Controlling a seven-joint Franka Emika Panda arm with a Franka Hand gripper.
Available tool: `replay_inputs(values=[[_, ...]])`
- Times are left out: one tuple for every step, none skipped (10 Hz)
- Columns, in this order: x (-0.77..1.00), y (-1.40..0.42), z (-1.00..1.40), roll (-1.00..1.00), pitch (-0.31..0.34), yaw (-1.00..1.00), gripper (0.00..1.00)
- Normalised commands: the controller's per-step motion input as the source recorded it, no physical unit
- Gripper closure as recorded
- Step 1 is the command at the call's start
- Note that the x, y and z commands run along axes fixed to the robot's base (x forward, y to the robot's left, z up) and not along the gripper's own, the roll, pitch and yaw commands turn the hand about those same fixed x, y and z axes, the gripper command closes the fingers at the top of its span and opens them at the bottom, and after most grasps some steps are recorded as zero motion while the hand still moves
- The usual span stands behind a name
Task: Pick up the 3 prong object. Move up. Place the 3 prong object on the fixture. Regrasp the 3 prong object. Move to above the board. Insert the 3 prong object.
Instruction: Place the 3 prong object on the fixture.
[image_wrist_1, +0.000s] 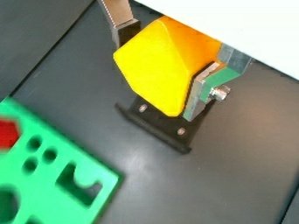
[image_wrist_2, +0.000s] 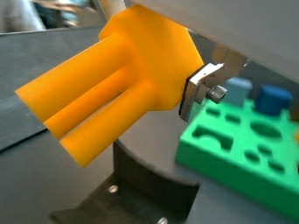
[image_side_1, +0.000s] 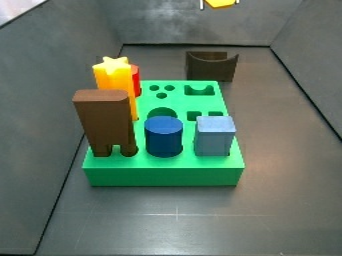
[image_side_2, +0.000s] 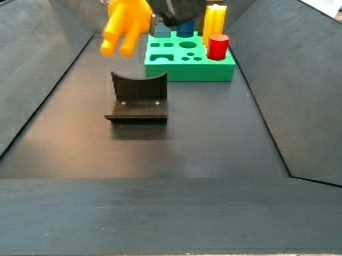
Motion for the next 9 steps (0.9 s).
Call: replay_inputs(values=[[0.0,0.0,0.0,-1.0,0.433,0.78,1.0],[0.02,0.01,0.0,-0.74,0.493,0.47,1.0],[0.05,0.02,0.0,-0.55,0.523,0.27,1.0],[0.07,0.02,0.0,-0.36,0.51,0.04,1.0],[0.08,0.03,0.0,-0.28,0.454,-0.07,1.0],[0.08,0.03,-0.01,-0.19,0.37,-0.16,1.0],[0.08,0.03,0.0,-0.15,0.329,-0.19,1.0],[0.08,0.03,0.01,-0.08,0.253,-0.2,1.0],[0.08,0.03,0.0,-0.05,0.21,-0.2,1.0]])
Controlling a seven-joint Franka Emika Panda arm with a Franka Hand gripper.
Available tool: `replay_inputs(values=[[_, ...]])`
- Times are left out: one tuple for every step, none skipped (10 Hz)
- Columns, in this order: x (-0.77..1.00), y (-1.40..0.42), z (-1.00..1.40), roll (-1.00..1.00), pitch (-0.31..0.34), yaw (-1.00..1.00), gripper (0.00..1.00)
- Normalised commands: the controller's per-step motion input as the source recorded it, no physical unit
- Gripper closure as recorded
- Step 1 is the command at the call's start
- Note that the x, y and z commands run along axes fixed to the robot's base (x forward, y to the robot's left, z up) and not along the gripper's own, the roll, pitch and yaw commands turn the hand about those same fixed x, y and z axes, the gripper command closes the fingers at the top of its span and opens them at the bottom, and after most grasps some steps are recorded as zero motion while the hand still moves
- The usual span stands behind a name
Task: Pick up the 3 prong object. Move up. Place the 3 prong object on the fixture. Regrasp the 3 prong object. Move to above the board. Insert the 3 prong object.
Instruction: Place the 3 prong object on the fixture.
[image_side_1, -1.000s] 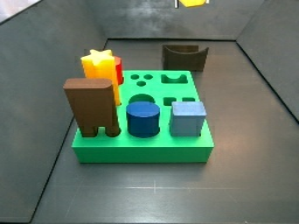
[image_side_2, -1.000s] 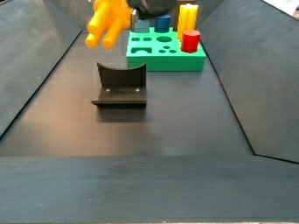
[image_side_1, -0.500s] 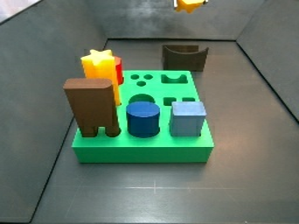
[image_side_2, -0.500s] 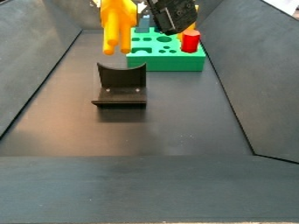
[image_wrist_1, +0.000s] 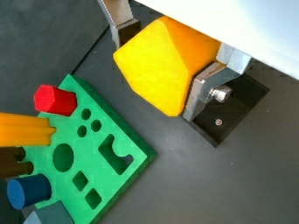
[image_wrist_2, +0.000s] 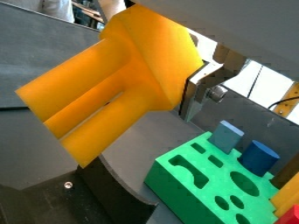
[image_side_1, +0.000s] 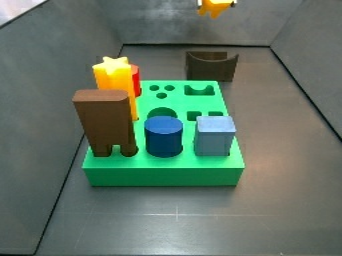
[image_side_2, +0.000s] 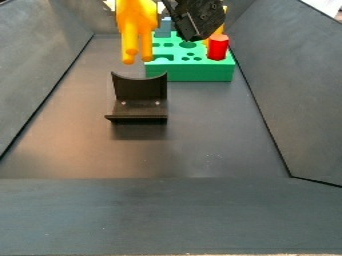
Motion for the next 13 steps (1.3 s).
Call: replay_inputs(values=[[0.14,0.13,-1.0,-0.99,0.445,-0.11,1.0],[0.14,0.14,-1.0,-0.98,0.412,-0.11,1.0],[0.17,0.14,-1.0,-0.82,0.323,-0.21,1.0],[0.18,0.13,-1.0,-0.66,0.246,-0.27,1.0],[0.17,0.13,-1.0,-0.48,0.172,-0.3,1.0],[0.17,0.13,-1.0,-0.27,0.07,-0.29,1.0],[0.18,0.14,-1.0,-0.18,0.021,-0.28,1.0],[0.17,0.13,-0.87,-0.13,-0.002,-0.24,1.0],[0.15,0.1,-0.65,-0.09,-0.021,-0.2,1.0],[0.12,0.11,-0.49,-0.05,-0.04,-0.16,1.0],[0.1,0.15,-0.44,-0.04,-0.051,-0.14,1.0],[0.09,0.17,-0.43,-0.04,-0.056,-0.13,1.0],[0.09,0.17,-0.43,-0.04,-0.056,-0.13,1.0]])
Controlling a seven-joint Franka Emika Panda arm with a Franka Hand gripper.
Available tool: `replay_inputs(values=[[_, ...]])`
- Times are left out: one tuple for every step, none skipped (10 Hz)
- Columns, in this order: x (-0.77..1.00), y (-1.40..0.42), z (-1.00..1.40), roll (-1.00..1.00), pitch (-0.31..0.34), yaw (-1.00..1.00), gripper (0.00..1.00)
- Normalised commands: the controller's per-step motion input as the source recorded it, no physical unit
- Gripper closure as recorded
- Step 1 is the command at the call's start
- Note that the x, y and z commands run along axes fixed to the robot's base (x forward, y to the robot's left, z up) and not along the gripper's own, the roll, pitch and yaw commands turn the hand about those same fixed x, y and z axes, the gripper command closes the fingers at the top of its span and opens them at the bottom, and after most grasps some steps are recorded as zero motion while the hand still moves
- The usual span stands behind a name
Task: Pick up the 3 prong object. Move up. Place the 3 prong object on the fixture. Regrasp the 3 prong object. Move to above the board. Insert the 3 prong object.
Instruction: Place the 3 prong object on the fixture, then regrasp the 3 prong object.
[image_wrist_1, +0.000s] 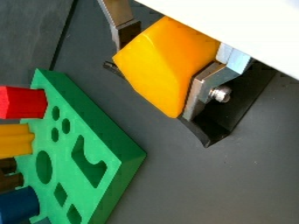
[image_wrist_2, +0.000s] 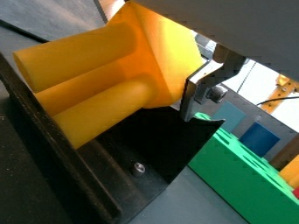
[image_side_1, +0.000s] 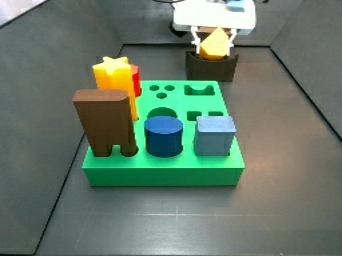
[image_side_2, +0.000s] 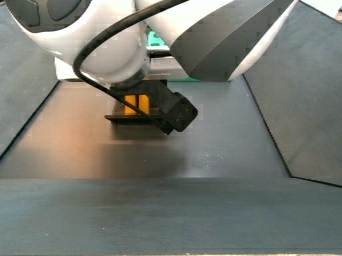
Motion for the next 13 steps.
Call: replay_inputs(values=[[0.1,0.17,-0.41,-0.04,-0.057,-0.1,1.0],[0.1,0.16,-0.41,-0.04,-0.054,-0.07,1.0],[0.0,-0.5,-0.17,0.0,0.0,0.0,1.0],[0.0,0.0,0.0,0.0,0.0,0.0,0.0],[0.0,0.0,1.0,-0.02,-0.002,-0.05,0.0],[-0.01,0.01,1.0,-0.01,0.003,-0.04,0.0],[-0.02,0.02,1.0,0.0,-0.002,-0.03,0.0],[-0.03,0.01,1.0,0.0,-0.013,-0.02,0.0],[-0.04,0.01,1.0,0.01,-0.021,0.0,0.0],[-0.05,0.01,0.89,0.01,-0.025,0.0,0.0],[-0.04,0.01,0.63,0.0,-0.031,0.01,0.0],[-0.04,0.0,0.44,0.0,-0.033,0.02,0.0],[-0.04,0.0,0.24,0.0,-0.035,0.03,0.0]])
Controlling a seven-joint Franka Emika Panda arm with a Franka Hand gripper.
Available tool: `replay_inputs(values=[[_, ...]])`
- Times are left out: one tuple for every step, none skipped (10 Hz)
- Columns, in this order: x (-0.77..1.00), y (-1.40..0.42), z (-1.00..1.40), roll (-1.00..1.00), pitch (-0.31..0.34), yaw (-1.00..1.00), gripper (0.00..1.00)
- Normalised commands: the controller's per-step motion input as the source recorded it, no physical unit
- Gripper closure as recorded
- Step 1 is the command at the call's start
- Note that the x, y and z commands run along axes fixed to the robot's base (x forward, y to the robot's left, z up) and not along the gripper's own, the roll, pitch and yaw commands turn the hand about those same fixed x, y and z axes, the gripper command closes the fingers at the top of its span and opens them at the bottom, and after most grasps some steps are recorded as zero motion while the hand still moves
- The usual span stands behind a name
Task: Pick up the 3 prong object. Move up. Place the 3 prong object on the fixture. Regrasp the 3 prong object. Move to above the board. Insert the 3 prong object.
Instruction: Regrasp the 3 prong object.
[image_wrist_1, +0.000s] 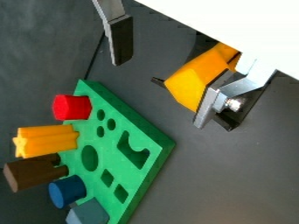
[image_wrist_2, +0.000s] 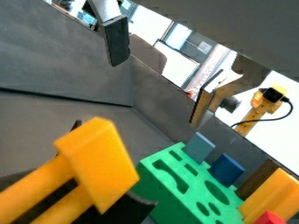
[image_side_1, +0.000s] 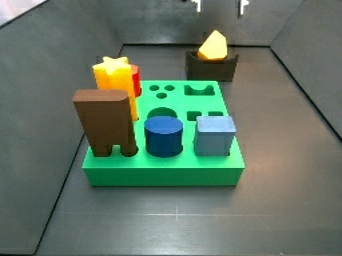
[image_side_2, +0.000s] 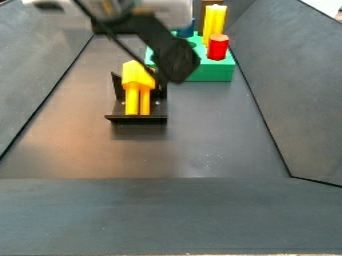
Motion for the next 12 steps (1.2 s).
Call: replay_inputs(values=[[-0.09,-0.75,0.73,1.0,0.032,0.04,0.0],[-0.07,-0.71,0.66,1.0,0.031,0.04,0.0],[-0.09,-0.53,0.47,1.0,0.022,0.03,0.0],[-0.09,-0.42,0.33,1.0,0.018,0.03,0.0],[-0.06,-0.25,0.13,1.0,0.015,0.03,0.0],[-0.01,-0.07,0.04,1.0,0.017,0.03,0.0],[0.01,-0.02,0.01,1.0,0.019,0.04,0.0],[0.0,-0.03,0.0,1.0,0.019,0.04,0.0],[-0.01,-0.03,0.01,1.0,0.015,0.04,0.0],[-0.02,-0.02,0.01,1.0,0.013,0.04,0.0],[-0.02,-0.02,0.0,1.0,0.005,0.04,0.0],[-0.02,-0.02,-0.01,1.0,0.002,0.04,0.0]])
